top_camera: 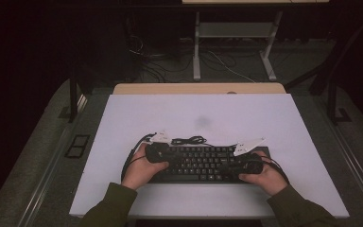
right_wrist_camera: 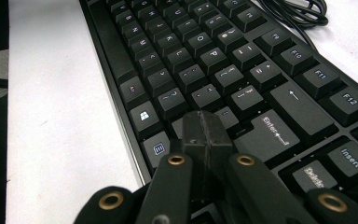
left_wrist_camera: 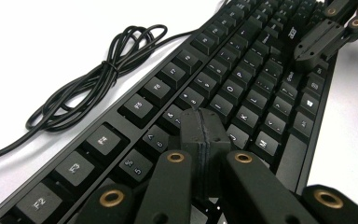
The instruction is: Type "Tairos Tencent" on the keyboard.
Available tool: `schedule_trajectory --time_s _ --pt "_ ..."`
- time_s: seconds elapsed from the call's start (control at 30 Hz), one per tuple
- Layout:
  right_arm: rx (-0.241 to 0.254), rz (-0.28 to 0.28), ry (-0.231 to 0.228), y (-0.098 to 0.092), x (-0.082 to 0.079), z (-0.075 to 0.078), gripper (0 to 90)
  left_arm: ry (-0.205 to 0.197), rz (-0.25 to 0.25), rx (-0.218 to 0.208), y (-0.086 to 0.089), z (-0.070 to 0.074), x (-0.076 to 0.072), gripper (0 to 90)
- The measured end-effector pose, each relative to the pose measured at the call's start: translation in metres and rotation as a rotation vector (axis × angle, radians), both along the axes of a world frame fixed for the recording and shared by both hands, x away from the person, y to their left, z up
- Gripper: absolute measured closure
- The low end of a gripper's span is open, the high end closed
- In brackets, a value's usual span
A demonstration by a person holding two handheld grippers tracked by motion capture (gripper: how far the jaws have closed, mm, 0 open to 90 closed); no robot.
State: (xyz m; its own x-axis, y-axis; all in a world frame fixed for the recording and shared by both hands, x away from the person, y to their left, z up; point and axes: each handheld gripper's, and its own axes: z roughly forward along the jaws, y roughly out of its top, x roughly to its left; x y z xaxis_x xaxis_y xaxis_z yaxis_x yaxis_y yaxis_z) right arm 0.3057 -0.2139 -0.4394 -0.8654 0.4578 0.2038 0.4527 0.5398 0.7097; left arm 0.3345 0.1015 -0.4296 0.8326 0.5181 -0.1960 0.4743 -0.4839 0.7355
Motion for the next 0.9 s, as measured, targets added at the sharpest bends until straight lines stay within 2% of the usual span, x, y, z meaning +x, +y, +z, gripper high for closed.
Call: schedule_trajectory --time_s 0.23,0.33,0.57,0.73,0.9 --pt "-0.001 0.000 0.000 0.0001 0.0000 0.0001 89.6 -0.002 -0.007 0.036 -0.0053 -0.0013 0.0005 88.9" --pt "-0.002 -0.001 0.000 0.0002 -0.0002 0.0002 89.6 0.001 -0.001 0.031 -0.0068 -0.0022 0.0004 88.9" --pt "-0.002 -0.001 0.000 0.0003 -0.0002 0.0001 89.6 -0.006 -0.010 0.064 -0.0081 -0.0033 0.0012 89.0" --pt "-0.002 -0.002 0.000 0.0003 -0.0003 0.0002 89.6 -0.002 -0.006 0.065 -0.0083 -0.0027 0.0009 89.0" --pt "-0.002 -0.002 0.000 0.0003 -0.0002 0.0002 89.6 0.007 -0.001 0.041 -0.0064 0.0001 -0.0001 88.9"
